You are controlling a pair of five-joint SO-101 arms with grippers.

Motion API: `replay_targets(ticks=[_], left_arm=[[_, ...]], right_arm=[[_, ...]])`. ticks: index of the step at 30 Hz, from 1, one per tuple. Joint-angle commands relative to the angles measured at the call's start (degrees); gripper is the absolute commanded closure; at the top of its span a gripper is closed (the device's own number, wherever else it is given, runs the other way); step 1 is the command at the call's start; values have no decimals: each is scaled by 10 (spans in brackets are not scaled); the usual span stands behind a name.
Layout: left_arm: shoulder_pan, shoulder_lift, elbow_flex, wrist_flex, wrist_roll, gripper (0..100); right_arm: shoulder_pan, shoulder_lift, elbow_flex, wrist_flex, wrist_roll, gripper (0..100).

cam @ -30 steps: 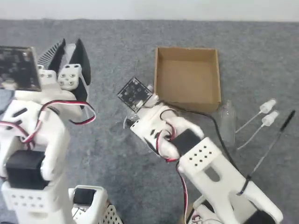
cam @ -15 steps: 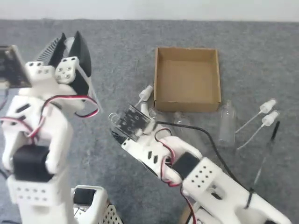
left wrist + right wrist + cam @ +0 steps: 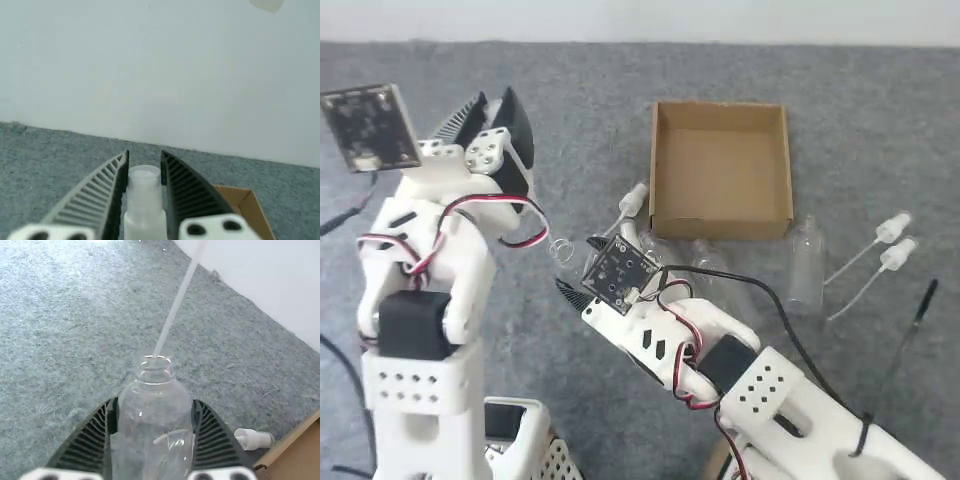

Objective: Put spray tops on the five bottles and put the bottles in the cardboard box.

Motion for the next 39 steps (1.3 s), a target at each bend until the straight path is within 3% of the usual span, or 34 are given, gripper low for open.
replay_targets(ticks=[1,4,11,19,25,33,39], left_arm=[[18,-13,8,-7,6,989],[41,-13,17,19,4,989],[49,-13,19,76,4,989],[54,-12,90,58,-18,989],[102,-13,145,47,-49,988],[108,-46,167,46,-49,986],[105,-69,167,43,-50,870]], right_arm=[[0,-24,-4,-14,-6,992],[3,-24,0,-13,-9,992],[44,-30,5,-15,-126,992],[43,-30,7,-14,-125,992],[44,-30,31,-22,-125,992],[76,-31,78,-149,-127,992],[75,-31,93,-175,-127,992]])
